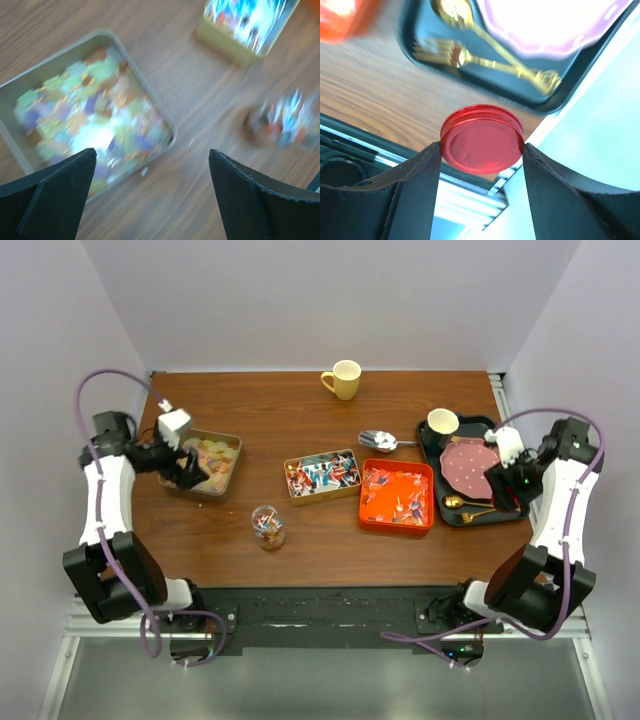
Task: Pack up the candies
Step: Pick up the bottle lid from the corner of the board.
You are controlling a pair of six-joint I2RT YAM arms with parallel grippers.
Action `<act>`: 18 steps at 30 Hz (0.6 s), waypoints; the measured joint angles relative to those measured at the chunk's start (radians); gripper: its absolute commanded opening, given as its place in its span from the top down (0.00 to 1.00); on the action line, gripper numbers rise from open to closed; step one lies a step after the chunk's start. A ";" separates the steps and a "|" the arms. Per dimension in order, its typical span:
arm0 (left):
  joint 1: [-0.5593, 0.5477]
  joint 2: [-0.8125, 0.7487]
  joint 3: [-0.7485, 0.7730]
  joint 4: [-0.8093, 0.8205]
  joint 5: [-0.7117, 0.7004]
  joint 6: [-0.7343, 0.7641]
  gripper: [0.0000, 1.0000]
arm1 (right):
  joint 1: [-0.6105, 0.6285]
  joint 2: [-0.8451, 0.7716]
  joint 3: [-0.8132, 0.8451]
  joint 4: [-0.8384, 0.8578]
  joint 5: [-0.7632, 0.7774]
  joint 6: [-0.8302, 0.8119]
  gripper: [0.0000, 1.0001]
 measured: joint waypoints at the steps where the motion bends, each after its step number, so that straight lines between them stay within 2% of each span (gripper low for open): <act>1: 0.046 0.004 0.007 -0.080 0.007 0.149 0.00 | 0.018 -0.001 0.042 -0.025 -0.019 0.006 0.52; 3: 0.099 0.010 0.003 -0.217 0.003 0.381 0.00 | 0.085 0.000 0.105 -0.057 -0.039 0.033 0.52; 6: 0.111 -0.005 -0.077 -0.320 -0.010 0.647 0.00 | 0.239 0.007 0.182 -0.094 -0.046 0.093 0.52; 11: 0.031 -0.105 -0.325 -0.412 0.012 0.940 0.00 | 0.445 0.095 0.369 -0.146 -0.043 0.209 0.52; 14: -0.043 -0.119 -0.414 -0.423 0.080 0.984 0.00 | 0.515 0.185 0.503 -0.145 -0.038 0.271 0.52; 18: -0.098 -0.121 -0.438 -0.300 0.167 0.888 0.00 | 0.600 0.264 0.607 -0.140 -0.010 0.319 0.52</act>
